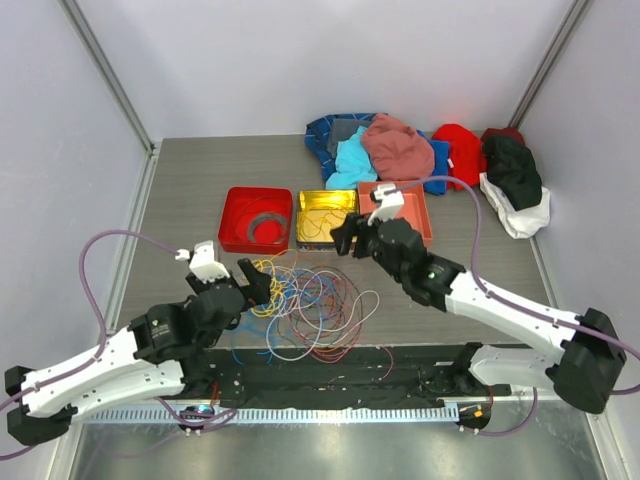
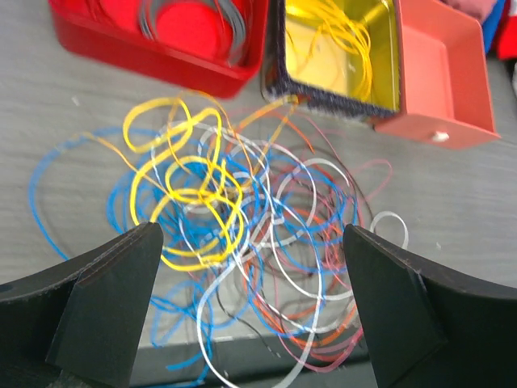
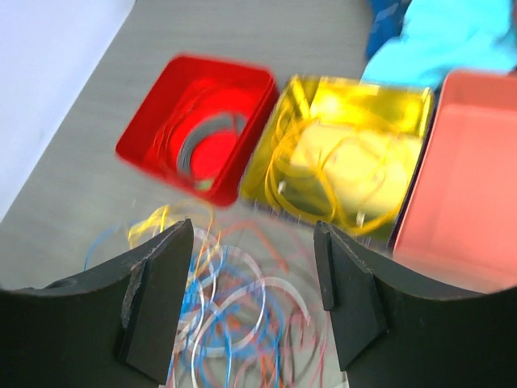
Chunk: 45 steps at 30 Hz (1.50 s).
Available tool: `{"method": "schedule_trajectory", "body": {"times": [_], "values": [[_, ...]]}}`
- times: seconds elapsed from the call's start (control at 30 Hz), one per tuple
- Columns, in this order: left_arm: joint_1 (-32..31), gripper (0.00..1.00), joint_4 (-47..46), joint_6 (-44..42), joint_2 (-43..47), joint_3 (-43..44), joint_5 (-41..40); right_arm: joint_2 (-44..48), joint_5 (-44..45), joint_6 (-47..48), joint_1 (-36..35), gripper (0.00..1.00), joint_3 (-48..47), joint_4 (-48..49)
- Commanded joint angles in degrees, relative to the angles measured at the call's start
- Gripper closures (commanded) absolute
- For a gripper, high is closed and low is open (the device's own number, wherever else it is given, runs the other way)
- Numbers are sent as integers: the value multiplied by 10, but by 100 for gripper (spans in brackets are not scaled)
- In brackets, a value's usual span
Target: Untangle the cables
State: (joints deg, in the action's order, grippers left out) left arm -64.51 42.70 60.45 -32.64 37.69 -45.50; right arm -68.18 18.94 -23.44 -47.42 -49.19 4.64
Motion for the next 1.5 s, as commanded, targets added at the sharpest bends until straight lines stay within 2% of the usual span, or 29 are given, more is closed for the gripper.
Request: {"method": "schedule_trajectory", "body": {"times": [0.0,0.17,0.3,0.37,0.47,0.5,0.53,0.67,0.77,0.83,0.87,0.93,0.97,1.03,1.07,1.13,1.33,1.47], "values": [[11,0,6,-48,-54,38,-78,53,-3,-45,-35,32,80,2],[65,0,-68,-98,-114,20,-2,83,-9,-80,-67,35,145,15],[152,2,-134,-117,-163,2,78,96,-11,-91,-77,36,167,12],[172,3,-161,-122,-195,-1,98,102,-8,-91,-78,36,168,5],[203,11,-198,-125,-243,-5,137,107,-1,-86,-78,36,170,2],[215,17,-208,-122,-254,-6,147,106,-1,-85,-79,36,170,2],[219,20,-219,-117,-267,-5,163,105,-1,-85,-78,36,170,2],[226,24,-253,-99,-318,-5,171,109,-2,-86,-78,37,168,-5],[228,32,-282,-97,-341,-4,163,121,7,-83,-79,37,168,-20],[229,40,-292,-99,-360,1,159,130,14,-80,-79,37,169,-28],[230,48,-288,-99,-368,4,147,138,18,-79,-79,38,170,-35],[231,57,-268,-98,-381,19,135,143,22,-78,-78,38,171,-42],[231,68,-264,-100,-381,23,132,148,27,-78,-79,38,172,-43],[231,78,-263,-103,-366,24,132,152,31,-80,-79,39,177,-43],[231,88,-263,-105,-358,24,132,154,33,-81,-79,39,178,-43],[231,99,-249,-109,-322,23,130,153,34,-84,-79,40,181,-43],[229,100,-201,-139,-187,60,144,151,16,-81,-79,41,173,-41],[226,100,-205,-170,-104,105,169,141,-46,-64,-79,42,163,-3]]}}
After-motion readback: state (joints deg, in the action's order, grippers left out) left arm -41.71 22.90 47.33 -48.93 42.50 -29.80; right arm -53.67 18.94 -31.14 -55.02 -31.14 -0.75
